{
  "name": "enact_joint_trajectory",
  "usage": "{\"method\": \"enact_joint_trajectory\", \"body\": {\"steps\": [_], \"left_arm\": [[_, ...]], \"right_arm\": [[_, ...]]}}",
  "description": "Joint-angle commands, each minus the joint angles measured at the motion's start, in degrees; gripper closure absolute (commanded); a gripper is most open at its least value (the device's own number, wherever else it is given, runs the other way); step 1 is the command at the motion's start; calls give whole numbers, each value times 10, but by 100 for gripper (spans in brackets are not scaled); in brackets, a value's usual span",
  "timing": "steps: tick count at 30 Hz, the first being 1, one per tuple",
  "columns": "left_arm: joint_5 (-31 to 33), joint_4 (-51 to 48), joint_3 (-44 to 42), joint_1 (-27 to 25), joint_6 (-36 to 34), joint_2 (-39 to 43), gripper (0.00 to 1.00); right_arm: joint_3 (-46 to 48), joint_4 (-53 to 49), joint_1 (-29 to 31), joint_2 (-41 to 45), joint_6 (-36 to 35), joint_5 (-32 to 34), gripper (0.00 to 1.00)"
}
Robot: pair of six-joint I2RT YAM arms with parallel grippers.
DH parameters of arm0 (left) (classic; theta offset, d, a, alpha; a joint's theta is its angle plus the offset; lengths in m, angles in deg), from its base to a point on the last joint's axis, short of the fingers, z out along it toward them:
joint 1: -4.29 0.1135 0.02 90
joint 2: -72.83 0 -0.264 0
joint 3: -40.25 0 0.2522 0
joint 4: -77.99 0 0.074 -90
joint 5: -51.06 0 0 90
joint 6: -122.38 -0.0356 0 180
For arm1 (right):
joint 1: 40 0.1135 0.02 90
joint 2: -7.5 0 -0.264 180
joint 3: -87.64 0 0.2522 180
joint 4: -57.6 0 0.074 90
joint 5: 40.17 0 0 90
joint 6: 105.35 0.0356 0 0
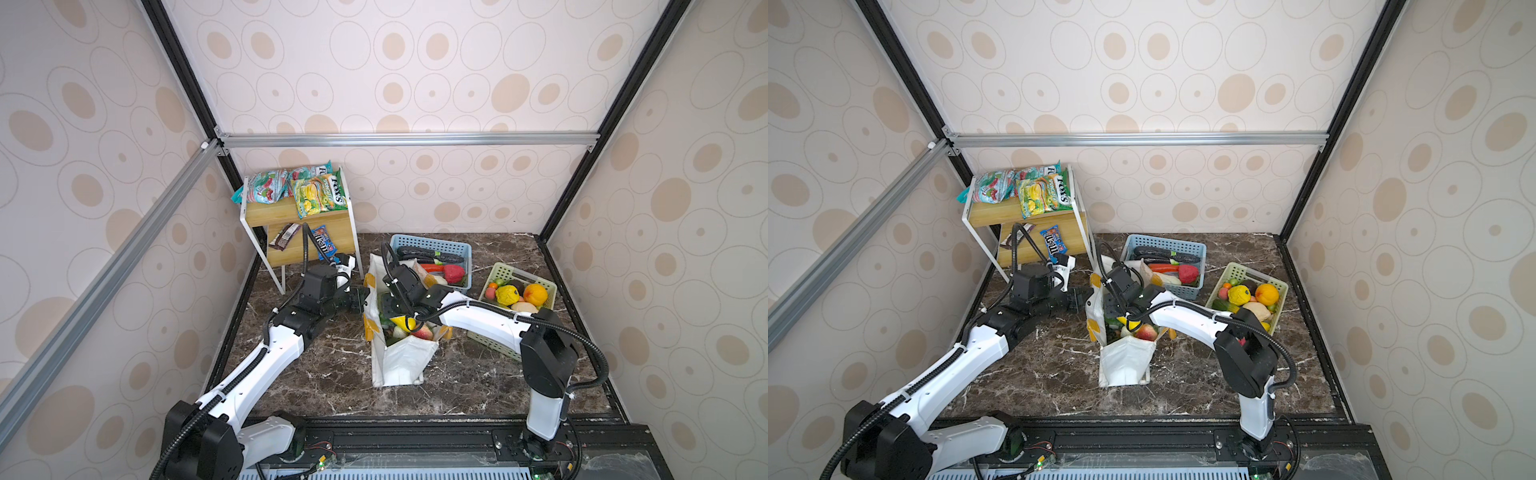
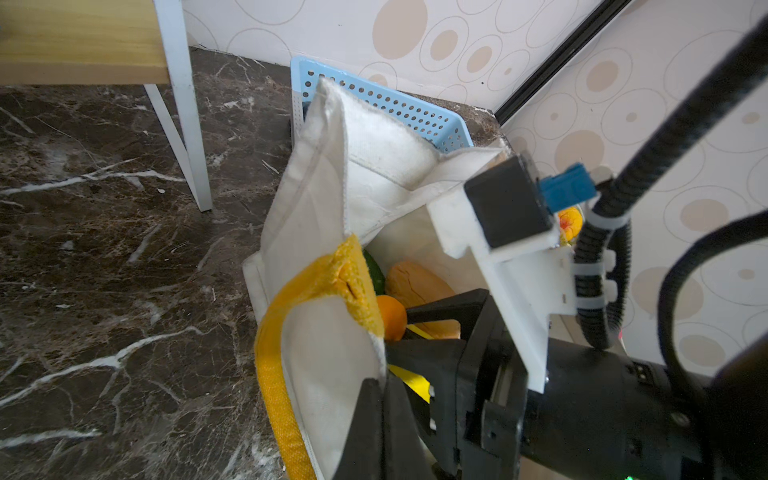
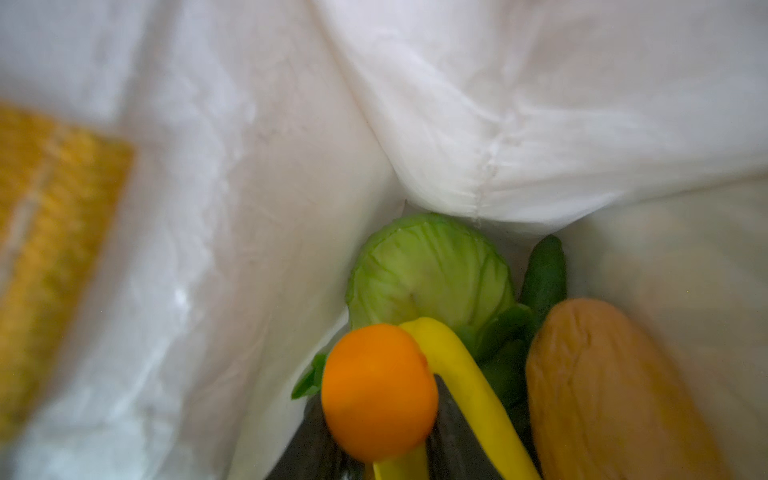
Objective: Place the food into the grocery bag and tie it
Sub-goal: 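Lower the orange into the bag beside the cabbage and open the right gripper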
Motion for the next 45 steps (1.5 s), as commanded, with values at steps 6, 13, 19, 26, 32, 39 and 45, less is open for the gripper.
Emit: {"method": "enact_joint_trajectory", "body": {"steps": [6, 13, 19, 26, 32, 39, 45], "left_arm": [[-2, 9, 22, 3, 2, -9, 100], [-5, 5, 27, 3, -3, -10, 100], [-17, 4, 33, 2, -7, -7, 100], [-20, -1, 33, 1, -8, -3, 100], [-17, -2, 33, 2, -6, 0, 100], [-10, -6, 31, 1, -3, 5, 100], [1, -12, 28, 1, -4, 9, 100]], "right_arm": [[39, -32, 15, 0, -24, -25, 64], [15, -61, 17, -48, -18, -72, 63], [-20, -77, 16, -91, 1, -103, 62], [-56, -99, 10, -128, 34, -126, 62], [-57, -91, -3, -157, 66, -168, 62], [-60, -92, -7, -176, 75, -196, 47], [-58, -94, -11, -159, 59, -205, 34]]}}
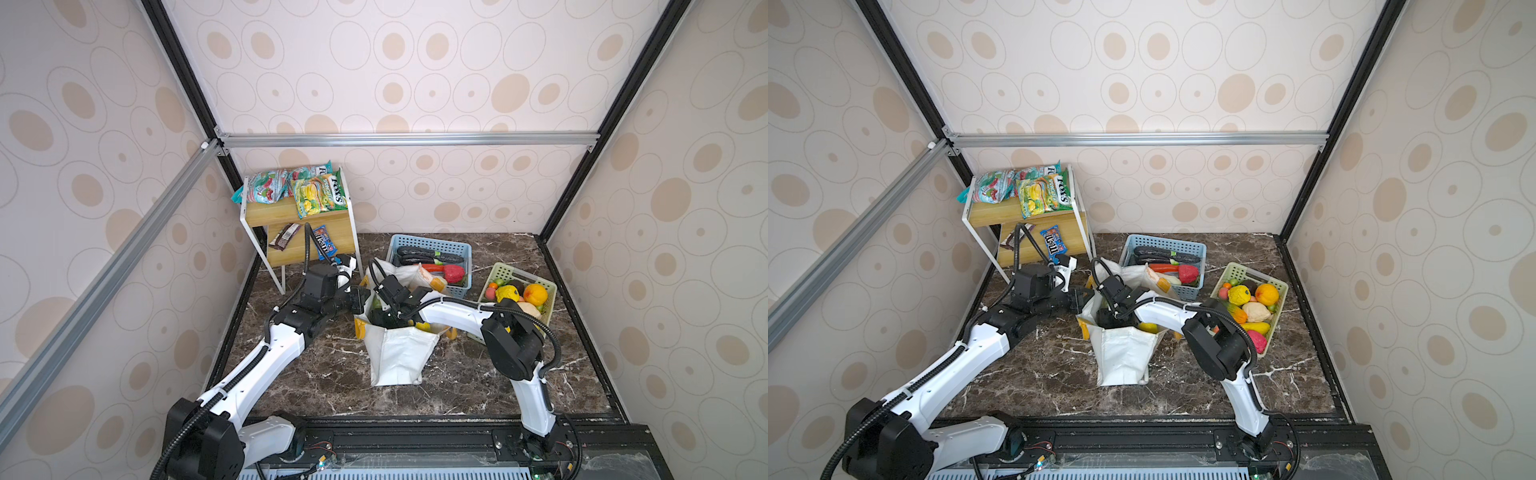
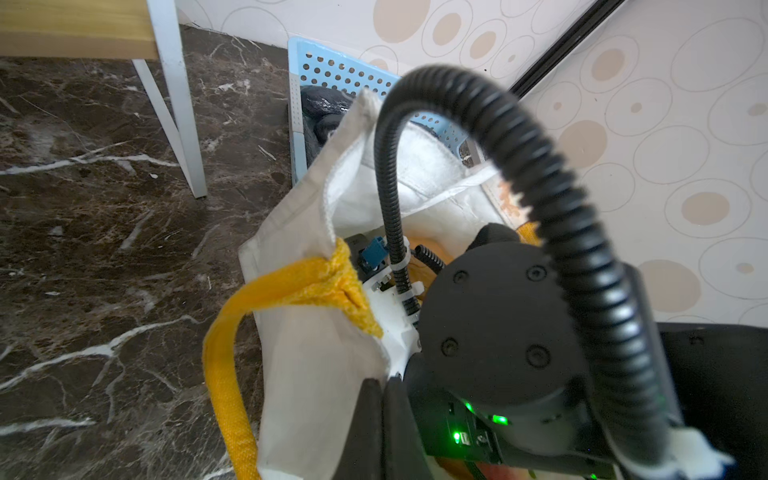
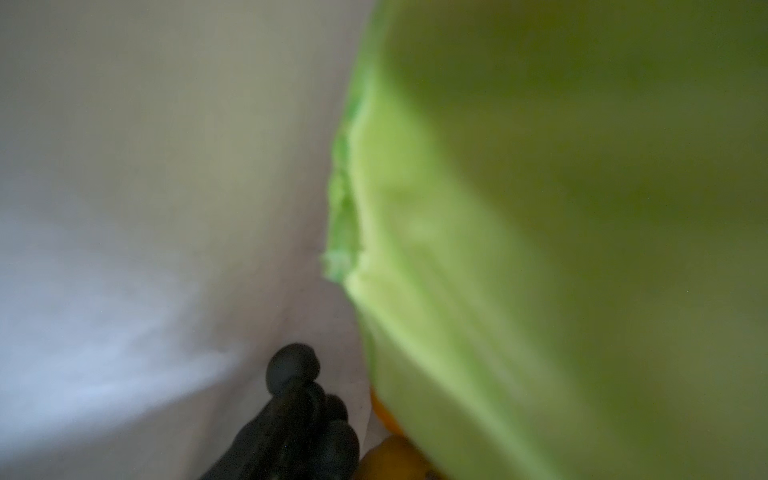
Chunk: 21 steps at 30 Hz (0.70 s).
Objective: Place the food into the grocery bag and tie it
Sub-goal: 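Lower the orange into the bag beside the cabbage and open the right gripper, then raise the right gripper out of the bag toward the bag's yellow handle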
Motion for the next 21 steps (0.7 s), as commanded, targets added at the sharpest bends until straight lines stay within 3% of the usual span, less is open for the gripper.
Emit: {"method": "enact_joint_trajectory", "body": {"steps": [1, 21], "left_arm": [[10, 6, 21, 2, -3, 16, 100], [14, 28, 15, 1, 18, -1, 100]], "right_arm": [[11, -34, 1, -16, -10, -26, 33], [43, -81, -9, 168, -41, 40, 28]]}}
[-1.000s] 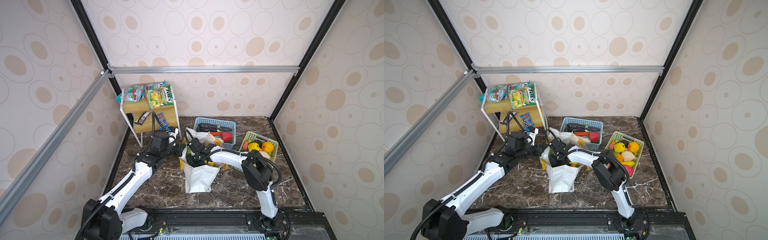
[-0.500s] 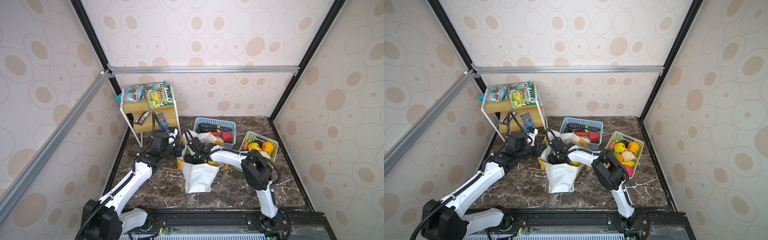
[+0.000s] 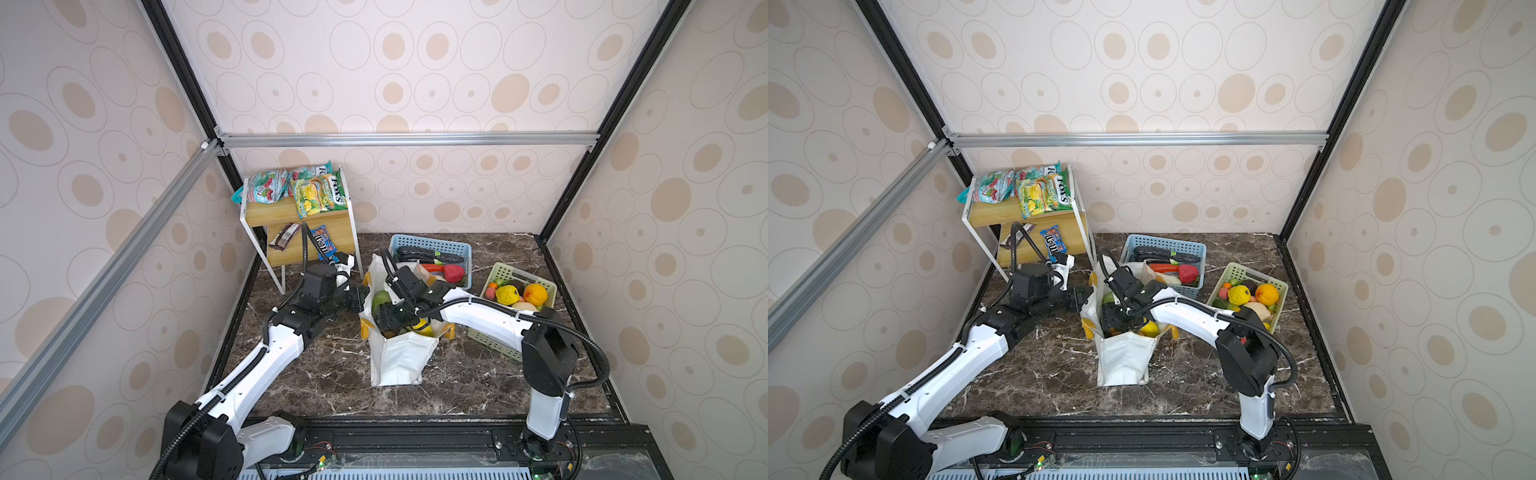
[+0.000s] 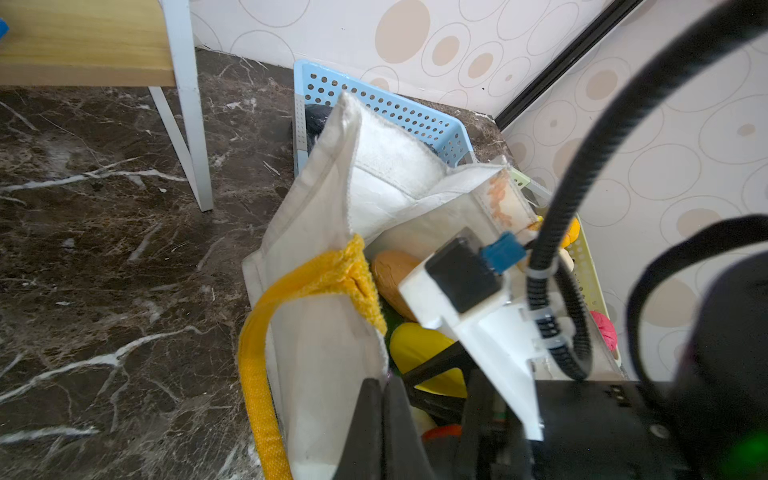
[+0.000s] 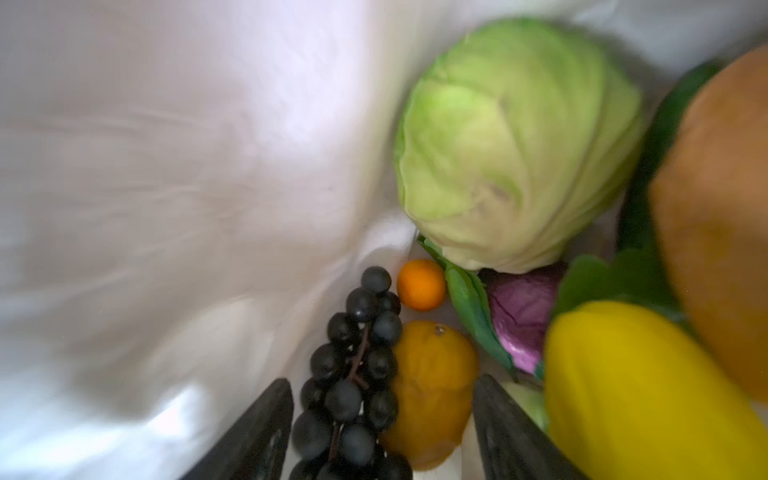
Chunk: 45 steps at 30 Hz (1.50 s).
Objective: Place the food into the grocery bag and tie it
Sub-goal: 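Raise the right gripper out of the bag toward the bag's yellow handle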
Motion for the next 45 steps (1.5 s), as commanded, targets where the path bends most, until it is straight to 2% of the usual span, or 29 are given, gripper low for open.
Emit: {"method": "enact_joint_trajectory", "body": {"steps": [1, 5, 12, 15, 22, 31, 36, 42, 45], "left_arm": [[4, 14, 16, 1, 8, -8, 100], [3, 16, 18, 2, 8, -9, 100], [4, 16, 16, 1, 8, -9, 100], [4, 18, 16, 1, 8, -10, 100], [2, 21, 15, 2, 8, -13, 100], [0, 23, 20, 2, 8, -23, 100], [-2, 25, 21, 1, 8, -26, 100], [-18, 29, 23, 1, 11, -29, 100], [-25, 31, 26, 1, 12, -28, 100]], "right_arm": [[0, -30, -5, 33, -9, 27, 28], [-16, -64, -14, 65, -13, 59, 29], [-57, -184, -44, 102, -33, 167, 38], [-50, -206, -58, 122, -42, 195, 41], [-12, -233, -115, 155, -41, 214, 43], [38, -205, -135, 159, -47, 177, 46], [47, -189, -135, 158, -34, 141, 61], [48, -173, -135, 173, -19, 119, 95], [34, -175, -136, 177, -20, 110, 100]]}}
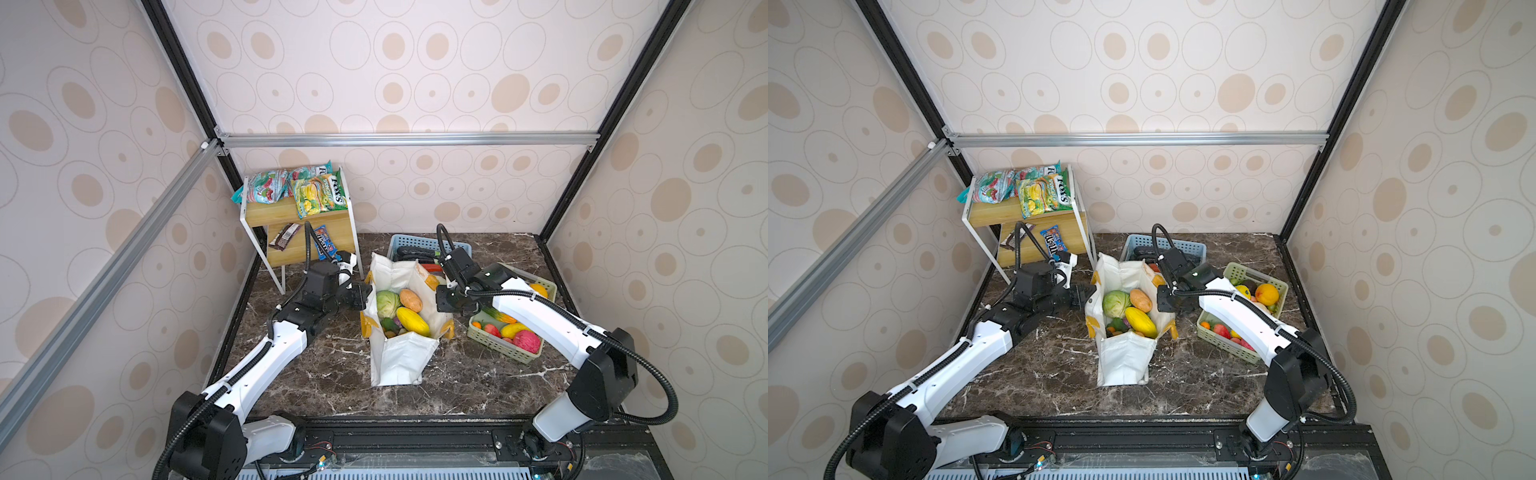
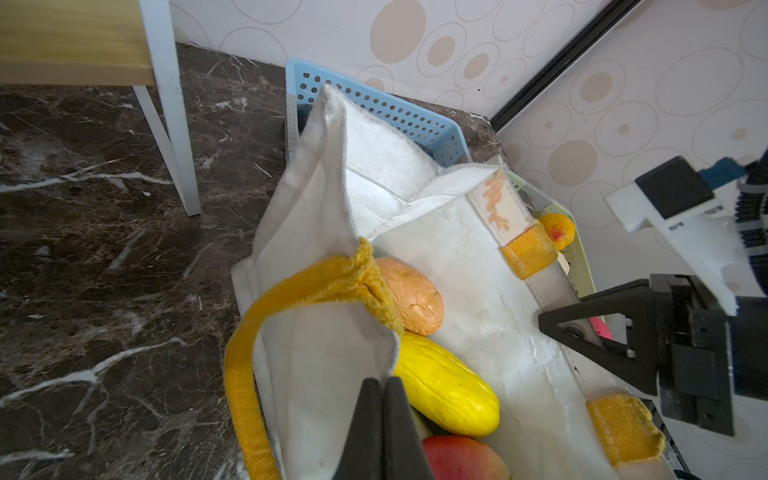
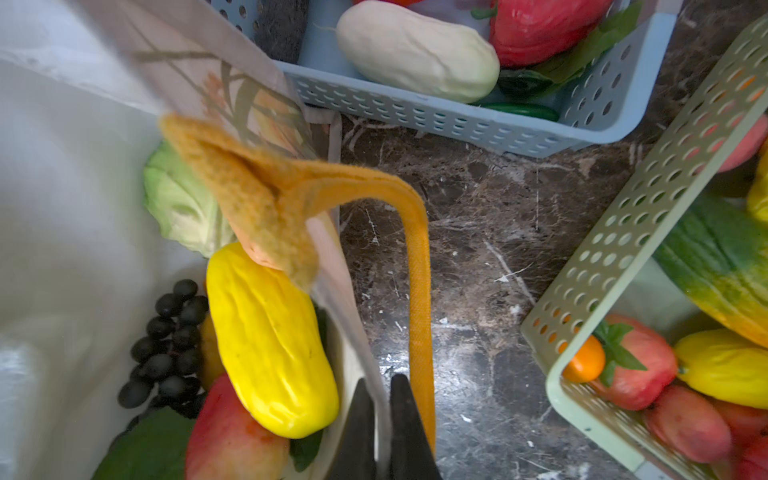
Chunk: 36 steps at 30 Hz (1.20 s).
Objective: Place the food into the grocery bag and tie it
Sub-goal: 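Raise the right gripper out of the bag toward the bag's yellow handle, then grasp a yellow handle with the right gripper while the left gripper moves to the shelf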
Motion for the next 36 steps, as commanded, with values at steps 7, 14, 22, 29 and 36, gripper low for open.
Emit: {"method": "enact_joint_trajectory", "body": {"steps": [7, 14, 22, 29, 36], "left_arm": [[-26, -6, 36, -9, 3, -6, 100], [42, -49, 49, -14, -12, 0, 95], [125, -147, 139, -1, -48, -13, 37], [163, -186, 195, 43, -47, -6, 17], [247, -205, 207, 94, -36, -23, 18]], "right_arm": [[-53, -25, -14, 31, -7, 6, 100], [-59, -22, -20, 25, -8, -16, 100], [-41, -18, -20, 13, -1, -26, 100], [-35, -14, -21, 27, -1, -34, 100], [-30, -11, -20, 31, -5, -43, 100]]}}
